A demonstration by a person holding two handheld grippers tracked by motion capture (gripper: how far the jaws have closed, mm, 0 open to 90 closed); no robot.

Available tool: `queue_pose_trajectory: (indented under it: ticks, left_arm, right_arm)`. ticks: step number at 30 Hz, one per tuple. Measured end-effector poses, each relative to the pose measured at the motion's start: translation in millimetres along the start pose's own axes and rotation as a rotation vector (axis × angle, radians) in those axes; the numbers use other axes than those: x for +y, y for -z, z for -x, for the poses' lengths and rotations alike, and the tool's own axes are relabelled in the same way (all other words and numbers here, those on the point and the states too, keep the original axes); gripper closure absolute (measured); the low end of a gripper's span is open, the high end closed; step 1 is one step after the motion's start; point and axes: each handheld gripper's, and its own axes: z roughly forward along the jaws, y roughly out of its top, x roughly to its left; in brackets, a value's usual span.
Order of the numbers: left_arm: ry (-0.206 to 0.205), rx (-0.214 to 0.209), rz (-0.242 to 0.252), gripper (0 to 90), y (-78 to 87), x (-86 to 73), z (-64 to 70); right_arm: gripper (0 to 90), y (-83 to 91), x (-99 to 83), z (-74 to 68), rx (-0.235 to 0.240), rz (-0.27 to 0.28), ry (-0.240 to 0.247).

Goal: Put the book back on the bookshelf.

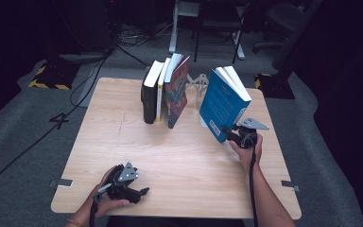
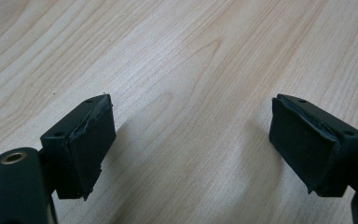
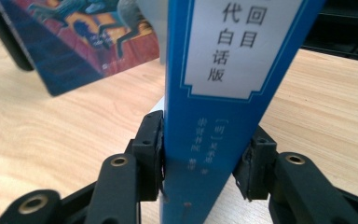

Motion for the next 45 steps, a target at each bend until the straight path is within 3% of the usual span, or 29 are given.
queue_pose_trajectory:
  ticks: [9,13,19,32,45]
  left_arm:
    - [-0.002,0.001,0.0,14.8,-0.3,0.4,-0.3]
    - [-0.003,0.001,0.0,14.8,-0.4,0.4,-0.3]
    - [-0.004,0.0,-0.002,14.8,-0.2,0.6,-0.5]
    - [-0.009,-0.005,0.0,14.8,-0.5,0.7,-0.9]
    - [-0.007,-0.003,-0.001,14.9,-0.4,0.8,-0.7]
  right_arm:
    - [61.2,-17.9,10.0,-16.5,-0.129,-0.001,-0.059]
    - [61.5,-25.5,14.9,-19.8,-0.161,-0.008,-0.081]
    - [61.6,-35.8,22.6,-23.3,-0.19,-0.018,-0.096]
    - [61.7,-44.6,28.0,-48.4,-0.246,-0.029,-0.109]
    - [61.7,-51.0,32.3,-42.9,-0.27,-0.031,-0.147]
